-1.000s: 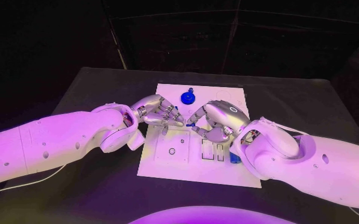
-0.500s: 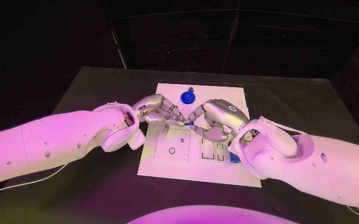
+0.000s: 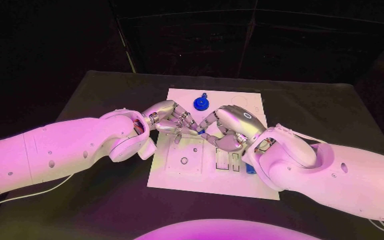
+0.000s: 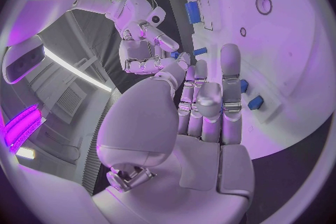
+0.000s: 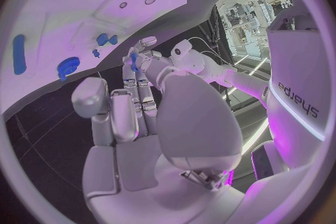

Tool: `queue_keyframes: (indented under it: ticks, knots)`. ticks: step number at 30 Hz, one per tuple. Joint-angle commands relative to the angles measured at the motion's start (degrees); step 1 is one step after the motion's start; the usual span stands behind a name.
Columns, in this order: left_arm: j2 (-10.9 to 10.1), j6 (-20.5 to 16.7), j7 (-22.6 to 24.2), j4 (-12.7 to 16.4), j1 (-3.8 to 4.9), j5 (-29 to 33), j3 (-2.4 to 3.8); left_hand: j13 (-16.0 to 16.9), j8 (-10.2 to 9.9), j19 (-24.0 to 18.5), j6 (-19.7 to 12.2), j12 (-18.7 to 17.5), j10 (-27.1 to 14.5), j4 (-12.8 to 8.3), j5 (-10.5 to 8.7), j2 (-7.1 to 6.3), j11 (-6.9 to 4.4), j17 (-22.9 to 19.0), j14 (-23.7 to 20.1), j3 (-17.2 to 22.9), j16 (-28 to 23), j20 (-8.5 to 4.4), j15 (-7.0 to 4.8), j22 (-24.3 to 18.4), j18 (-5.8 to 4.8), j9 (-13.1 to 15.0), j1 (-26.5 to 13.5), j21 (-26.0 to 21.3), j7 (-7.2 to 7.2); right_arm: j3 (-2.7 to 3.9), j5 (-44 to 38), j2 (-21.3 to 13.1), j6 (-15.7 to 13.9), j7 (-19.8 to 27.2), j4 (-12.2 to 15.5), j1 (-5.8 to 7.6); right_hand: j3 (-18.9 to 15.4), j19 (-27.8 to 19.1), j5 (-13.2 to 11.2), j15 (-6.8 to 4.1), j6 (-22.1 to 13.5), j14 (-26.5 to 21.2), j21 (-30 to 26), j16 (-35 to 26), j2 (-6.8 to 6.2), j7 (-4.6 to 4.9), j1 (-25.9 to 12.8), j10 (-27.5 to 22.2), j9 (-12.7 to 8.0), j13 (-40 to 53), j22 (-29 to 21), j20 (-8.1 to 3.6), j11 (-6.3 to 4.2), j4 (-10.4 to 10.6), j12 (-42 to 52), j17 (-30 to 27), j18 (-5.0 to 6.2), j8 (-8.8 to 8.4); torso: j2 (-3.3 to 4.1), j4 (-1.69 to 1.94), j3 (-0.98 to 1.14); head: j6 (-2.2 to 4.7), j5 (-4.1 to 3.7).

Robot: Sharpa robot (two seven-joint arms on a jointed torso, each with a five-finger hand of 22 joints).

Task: Assemble the parts on the task board

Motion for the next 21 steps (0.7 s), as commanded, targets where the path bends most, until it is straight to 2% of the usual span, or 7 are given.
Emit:
queue_keyframes:
  ticks: [1, 11, 21]
  knots:
    - [0.1, 0.5, -0.5, 0.0, 0.04, -0.2, 0.03, 0.1, 0.4, 0.5, 0.1, 0.3, -0.1, -0.5, -0.13, 0.35, -0.44, 0.1, 0.4, 0.0, 0.3, -0.09, 0.14, 0.1, 0.54, 0.1, 0.4, 0.3, -0.18, 0.05, 0.4, 0.2, -1.8, 1.6, 0.1, 0.1, 0.0, 0.4, 0.3, -0.46, 0.4, 2.2, 0.2, 0.3, 0.39, -0.16, 0.1, 0.4, 0.1, 0.0, 0.1, -0.01, -0.31, -0.2, 0.2, 0.0, -1.09, 0.15, 0.02, -0.03, 0.01, -0.03, 0.03]
    - [0.0, 0.3, -0.5, 0.0, 0.04, -0.2, 0.04, 0.1, 0.4, 0.5, 0.1, 0.3, -0.1, -0.5, -0.13, 0.41, -0.46, 0.1, 0.4, 0.0, 0.3, -0.11, 0.11, 0.1, 0.55, 0.1, 0.5, 0.3, -0.2, 0.05, 0.6, 0.2, -0.7, 1.2, -0.2, 0.1, 0.0, 0.4, 0.3, -0.47, 0.4, 2.2, 0.2, 0.3, 0.44, -0.17, 0.1, 0.4, 0.1, 0.1, 0.1, -0.02, -0.32, -0.3, 0.2, 0.0, -1.1, 0.16, -0.01, -0.01, -0.03, -0.1, 0.0]
    - [-1.6, -0.1, 0.0, -0.2, 0.07, 0.2, 0.05, 0.0, 0.4, 0.5, 0.1, 0.3, -0.3, -0.7, -0.13, 0.58, -0.46, 0.0, 0.4, 0.1, 0.3, -0.16, 0.09, 0.0, 0.56, 0.1, 0.8, 0.1, -0.17, 0.05, -0.3, -0.4, 2.2, -0.3, -0.8, 0.11, 0.0, 0.4, 0.4, -0.48, 0.4, 2.2, 0.3, 0.3, 0.49, -0.17, 0.1, 0.4, 0.1, 0.1, 0.2, -0.03, -0.32, -0.3, 0.2, -0.1, -1.12, 0.15, -0.07, 0.04, -0.02, -0.19, 0.06]
